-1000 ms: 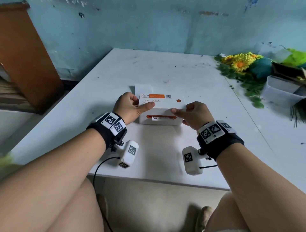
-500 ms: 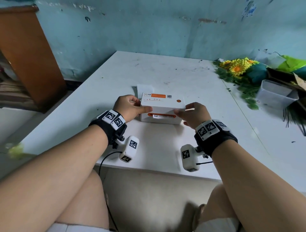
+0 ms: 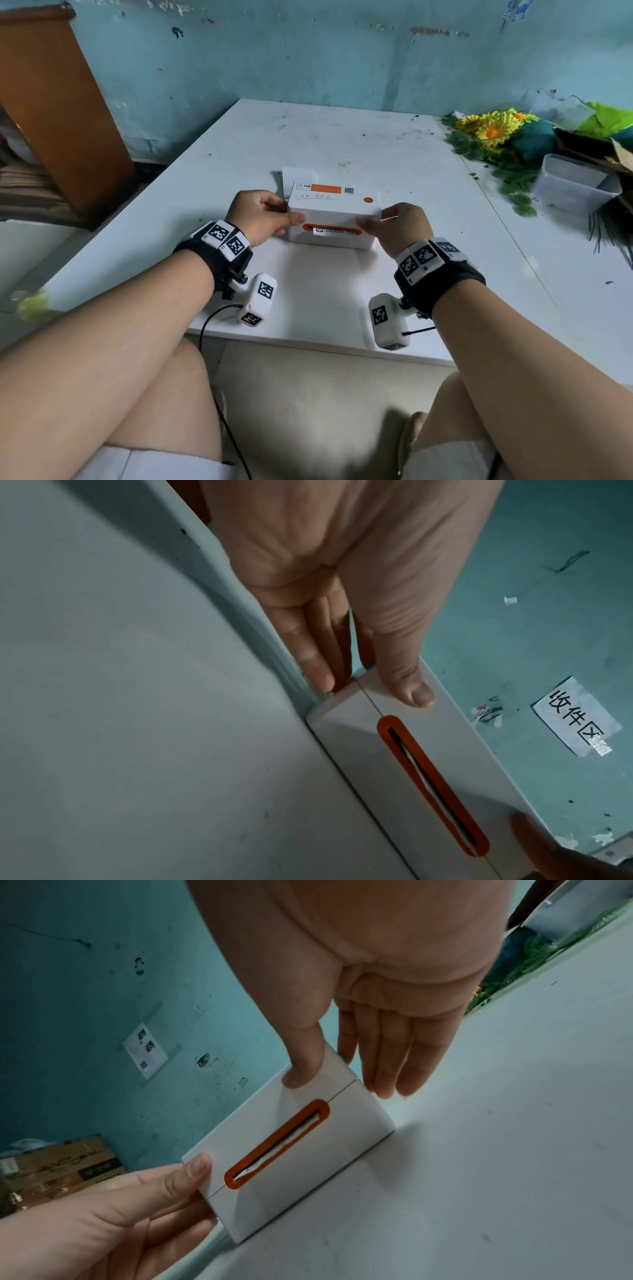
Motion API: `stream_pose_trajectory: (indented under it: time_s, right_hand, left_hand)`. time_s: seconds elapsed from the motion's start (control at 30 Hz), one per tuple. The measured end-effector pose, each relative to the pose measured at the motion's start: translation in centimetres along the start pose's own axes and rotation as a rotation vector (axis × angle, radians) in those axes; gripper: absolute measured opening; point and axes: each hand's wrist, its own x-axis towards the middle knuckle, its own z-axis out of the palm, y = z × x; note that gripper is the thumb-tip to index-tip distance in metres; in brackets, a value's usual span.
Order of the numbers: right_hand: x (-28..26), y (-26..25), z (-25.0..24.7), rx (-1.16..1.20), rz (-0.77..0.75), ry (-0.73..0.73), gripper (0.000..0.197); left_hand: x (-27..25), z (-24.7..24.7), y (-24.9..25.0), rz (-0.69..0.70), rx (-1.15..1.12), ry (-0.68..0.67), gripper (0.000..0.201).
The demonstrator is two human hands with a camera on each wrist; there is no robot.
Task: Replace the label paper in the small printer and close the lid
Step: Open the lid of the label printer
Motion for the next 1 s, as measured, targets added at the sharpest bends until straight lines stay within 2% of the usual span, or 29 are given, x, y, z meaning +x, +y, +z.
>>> stream_pose_trajectory:
  time_s: [0.13,0.27,0.53,0.77,1.0]
  right_hand:
    - [0.0,0.3,0.0,-0.004,-0.003,-0.012,0.036]
    - [-0.1,0.3,0.0,-0.057,-0.038,-0.036,0.032]
    - [0.1,0.4,-1.0,0.191,0.095,-0.157,0.048]
    - [0.1,1.0,-1.0,0.088,0.020,-0.118,0.049]
    - [0.1,1.2,-1.2,0.068,-0.013,-0.089,0.045]
  left_hand:
    - [0.1,-0.1,-0.1,0.031,0.025,-0.011,0.036]
    - [0.3,-0.2,0.3,0.028,0.083,-0.043,0.036]
    - [0.2,-0.3,1.2,0.003,0.198,-0.094,0.044]
    - [-0.1,-0.1,1.7,0.033,0.278,-0.126,0.050]
    - [-0.6,0.1,1.8,0.069,0.287,-0.124,0.047]
